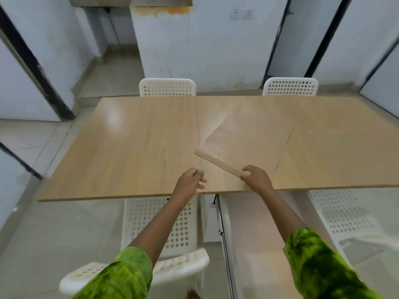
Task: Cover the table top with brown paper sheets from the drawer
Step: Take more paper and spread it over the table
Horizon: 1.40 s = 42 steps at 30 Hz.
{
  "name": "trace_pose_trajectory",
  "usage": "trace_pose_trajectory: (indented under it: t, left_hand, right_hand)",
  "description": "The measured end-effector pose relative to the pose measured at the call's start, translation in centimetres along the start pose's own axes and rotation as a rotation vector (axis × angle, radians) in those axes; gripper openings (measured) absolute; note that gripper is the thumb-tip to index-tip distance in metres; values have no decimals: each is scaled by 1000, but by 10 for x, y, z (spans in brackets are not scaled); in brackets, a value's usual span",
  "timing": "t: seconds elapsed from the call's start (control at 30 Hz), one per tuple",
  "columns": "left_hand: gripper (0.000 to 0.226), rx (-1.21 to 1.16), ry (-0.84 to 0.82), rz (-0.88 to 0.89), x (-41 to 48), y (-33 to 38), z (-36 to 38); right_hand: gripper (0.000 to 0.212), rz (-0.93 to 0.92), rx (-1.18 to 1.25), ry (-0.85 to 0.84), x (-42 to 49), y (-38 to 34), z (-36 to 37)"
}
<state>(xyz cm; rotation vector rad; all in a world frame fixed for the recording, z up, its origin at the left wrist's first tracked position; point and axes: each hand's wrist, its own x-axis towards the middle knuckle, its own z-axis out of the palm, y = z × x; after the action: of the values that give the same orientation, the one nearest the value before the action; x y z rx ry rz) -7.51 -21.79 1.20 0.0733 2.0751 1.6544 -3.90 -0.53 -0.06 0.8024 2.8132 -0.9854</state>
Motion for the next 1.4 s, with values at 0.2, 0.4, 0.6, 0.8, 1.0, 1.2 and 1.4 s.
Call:
trace_pose_trajectory:
  t: [0.2,0.4,0.6,0.8,1.0,1.2,1.4]
  left_hand:
    - [15,-74,-128,-208,52,5,22]
    - [22,-319,-115,-391,75,-2,48]
    - [19,-435,-80,-441,92,1,56]
    - [21,-438,-83,-459,101,3,70]
    - [25,-529,-90,-486,110,12,79]
    - [46,-736,226,-382,128,15,95]
    - [41,-797,118,-406,131,13,99]
  right_hand:
    - [27,-120,-492,-102,27,12,18]
    - [37,-280,-775,-23,40,30,37]
    - [11,-304,-796,-96,38,19,27]
    - [20,-269,-719,-177,53,11,7]
    - [24,-213,-537,-31,57,12,3]
    - [19,-217,-311,277,54,6,-5]
    - [29,-138,-239,-25,54,8,2]
